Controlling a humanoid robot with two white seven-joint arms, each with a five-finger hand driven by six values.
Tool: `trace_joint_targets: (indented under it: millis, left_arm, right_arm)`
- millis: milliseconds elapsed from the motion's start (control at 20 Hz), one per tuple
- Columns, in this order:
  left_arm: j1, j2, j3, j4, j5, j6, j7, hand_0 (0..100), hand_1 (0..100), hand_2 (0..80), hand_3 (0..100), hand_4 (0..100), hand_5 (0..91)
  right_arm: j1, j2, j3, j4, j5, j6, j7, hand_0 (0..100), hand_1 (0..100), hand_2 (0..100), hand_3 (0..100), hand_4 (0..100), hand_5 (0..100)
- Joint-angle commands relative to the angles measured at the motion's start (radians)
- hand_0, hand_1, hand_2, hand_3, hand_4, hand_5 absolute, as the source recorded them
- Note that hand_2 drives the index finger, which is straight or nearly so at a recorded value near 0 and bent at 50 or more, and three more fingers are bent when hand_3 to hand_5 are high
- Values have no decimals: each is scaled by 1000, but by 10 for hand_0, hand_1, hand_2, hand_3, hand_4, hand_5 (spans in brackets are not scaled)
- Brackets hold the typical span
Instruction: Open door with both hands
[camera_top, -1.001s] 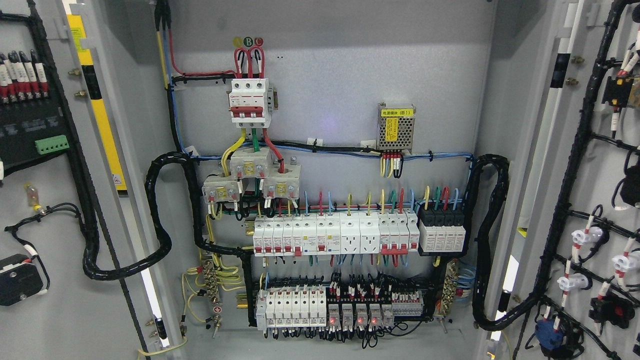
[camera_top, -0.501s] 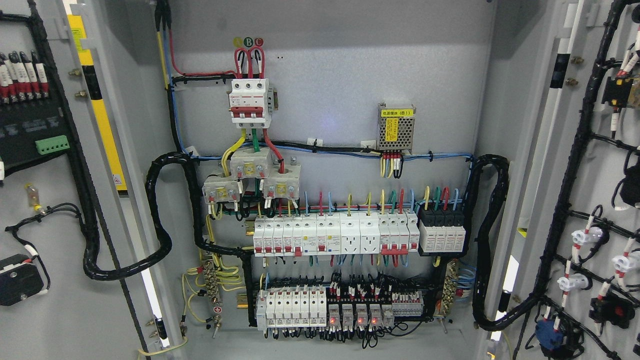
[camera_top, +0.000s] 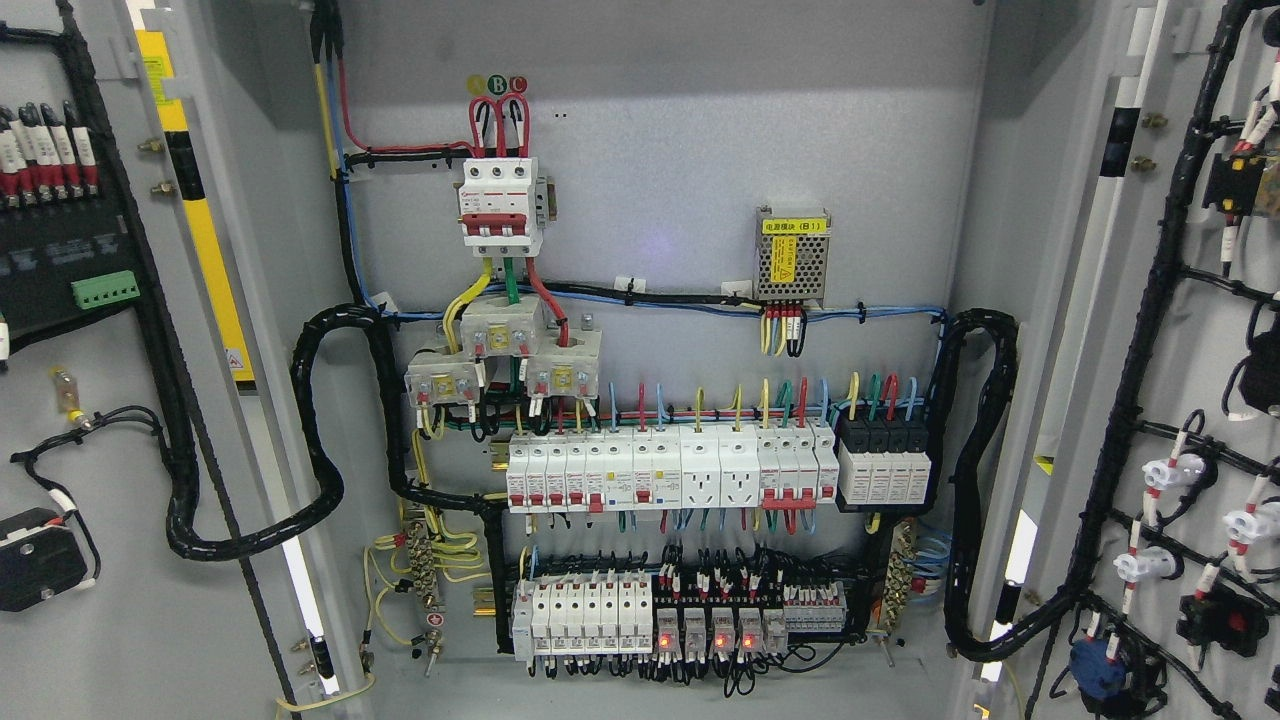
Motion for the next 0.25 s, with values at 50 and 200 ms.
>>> trace_joint_targets:
  millis: [50, 200]
  left_arm:
    - [-1, -5, -41, 88, -11, -7, -10, 0, 0, 0, 0, 0, 0]
    - [-5, -5, -39, 87, -10, -9, -10, 0, 0, 0, 0, 0, 0]
  right_arm:
    - [-59, 70, -40, 224, 9, 23, -4, 202, 123, 0, 0, 0, 0]
    - [-71, 78, -141, 226, 9, 54, -4, 202, 122, 0, 0, 0, 0]
